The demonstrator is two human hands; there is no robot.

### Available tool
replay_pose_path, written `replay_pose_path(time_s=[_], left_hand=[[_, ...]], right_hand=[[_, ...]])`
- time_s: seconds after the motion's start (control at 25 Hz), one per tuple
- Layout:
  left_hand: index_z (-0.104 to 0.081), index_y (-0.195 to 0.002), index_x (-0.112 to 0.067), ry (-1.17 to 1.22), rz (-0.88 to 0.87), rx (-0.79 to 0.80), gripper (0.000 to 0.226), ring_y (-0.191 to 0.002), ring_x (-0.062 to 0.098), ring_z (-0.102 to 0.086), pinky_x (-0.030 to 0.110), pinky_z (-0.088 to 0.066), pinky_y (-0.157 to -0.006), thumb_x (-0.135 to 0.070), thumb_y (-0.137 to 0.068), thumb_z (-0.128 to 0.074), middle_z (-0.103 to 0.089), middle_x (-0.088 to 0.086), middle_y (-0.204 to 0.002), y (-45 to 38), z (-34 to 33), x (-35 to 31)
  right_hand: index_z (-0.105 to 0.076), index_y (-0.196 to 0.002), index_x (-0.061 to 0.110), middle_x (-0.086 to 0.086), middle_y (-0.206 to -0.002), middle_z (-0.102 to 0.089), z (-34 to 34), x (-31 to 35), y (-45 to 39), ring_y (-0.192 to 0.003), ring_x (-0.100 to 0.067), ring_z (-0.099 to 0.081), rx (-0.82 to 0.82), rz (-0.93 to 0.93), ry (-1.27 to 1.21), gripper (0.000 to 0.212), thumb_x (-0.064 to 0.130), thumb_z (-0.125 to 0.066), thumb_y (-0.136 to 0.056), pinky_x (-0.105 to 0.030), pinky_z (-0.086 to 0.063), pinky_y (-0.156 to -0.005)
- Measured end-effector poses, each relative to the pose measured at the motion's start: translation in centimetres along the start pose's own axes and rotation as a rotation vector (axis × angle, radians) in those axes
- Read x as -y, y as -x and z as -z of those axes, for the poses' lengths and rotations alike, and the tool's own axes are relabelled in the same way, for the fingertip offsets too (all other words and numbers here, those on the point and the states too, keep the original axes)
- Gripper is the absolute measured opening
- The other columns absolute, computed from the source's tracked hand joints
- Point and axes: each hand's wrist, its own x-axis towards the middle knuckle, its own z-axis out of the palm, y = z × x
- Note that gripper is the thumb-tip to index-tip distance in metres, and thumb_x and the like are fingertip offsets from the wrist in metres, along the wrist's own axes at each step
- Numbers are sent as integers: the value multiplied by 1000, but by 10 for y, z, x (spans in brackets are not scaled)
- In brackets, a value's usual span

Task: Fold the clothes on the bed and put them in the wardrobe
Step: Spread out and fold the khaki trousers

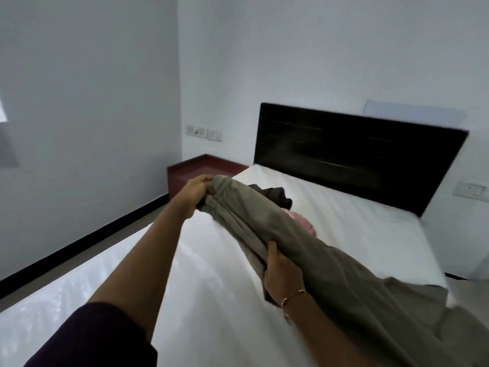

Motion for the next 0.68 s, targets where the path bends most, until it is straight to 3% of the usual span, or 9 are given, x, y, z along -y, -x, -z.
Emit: replay_pose_path(time_s=[0.08,0.12,0.16,0.24,0.36,0.44,0.52,0.64,0.68], left_hand=[[-69,-130,-24,-9,107,-64,51,-87,25,-64,30,-51,-68,0,-88,-54,-73,12,-109,-12,64,66],[-70,-128,-26,-35,166,-88,50,-85,25,-63,29,-49,-65,-1,-88,-53,-72,14,-111,-12,91,98],[-70,-124,-26,-79,229,-104,46,-83,26,-62,28,-47,-62,-2,-89,-53,-71,14,-109,-8,112,126],[-68,-117,-24,-169,342,-93,35,-70,25,-59,26,-43,-57,-5,-93,-51,-68,12,-94,0,137,173],[-61,-108,-19,-237,420,-79,13,-60,22,-48,25,-40,-57,-21,-97,-55,-54,6,-80,6,139,203],[-68,-102,-17,-208,442,-62,24,-71,26,-62,31,-52,-62,-40,-98,-64,-67,5,-86,6,136,210],[-73,-102,-17,-214,419,-53,36,-87,30,-72,35,-57,-67,-52,-94,-72,-76,7,-95,4,134,211],[-75,-99,-10,-287,270,-144,38,-87,33,-73,34,-56,-65,-48,-97,-69,-76,14,-96,-5,129,216],[-74,-97,-11,-378,222,-207,37,-90,34,-71,35,-56,-68,-47,-99,-66,-74,15,-98,-9,130,216]], right_hand=[[-34,-197,14,-20,-179,-65,-44,23,4,-157,-45,-67,321,65,-63,95,44,-78,-118,-65,-69,-138],[-34,-197,18,-17,-185,-56,-66,39,9,-163,-46,-57,403,140,-76,104,57,-83,-114,-68,-63,-144],[-36,-195,25,-11,-187,-48,-88,57,18,-164,-46,-51,443,217,-56,112,69,-88,-106,-72,-61,-143],[-51,-187,36,-3,-175,-50,-131,92,43,-149,-45,-55,401,283,50,114,79,-96,-92,-76,-70,-123],[-90,-151,32,-3,-139,-76,-154,122,80,-112,-39,-67,379,256,66,75,47,-109,-80,-62,-78,-83],[-96,-129,28,-3,-120,-78,-150,128,86,-99,-36,-66,213,249,96,40,19,-83,-92,-52,-76,-72],[-95,-111,26,-2,-108,-76,-139,128,78,-91,-33,-64,50,282,70,36,12,-64,-97,-46,-75,-66],[-83,-92,24,-3,-97,-74,-123,139,74,-86,-31,-65,58,283,-36,15,12,-89,-97,-41,-79,-68],[-80,-92,22,-6,-96,-75,-122,146,75,-87,-33,-67,85,327,-82,12,12,-87,-93,-42,-81,-71]])
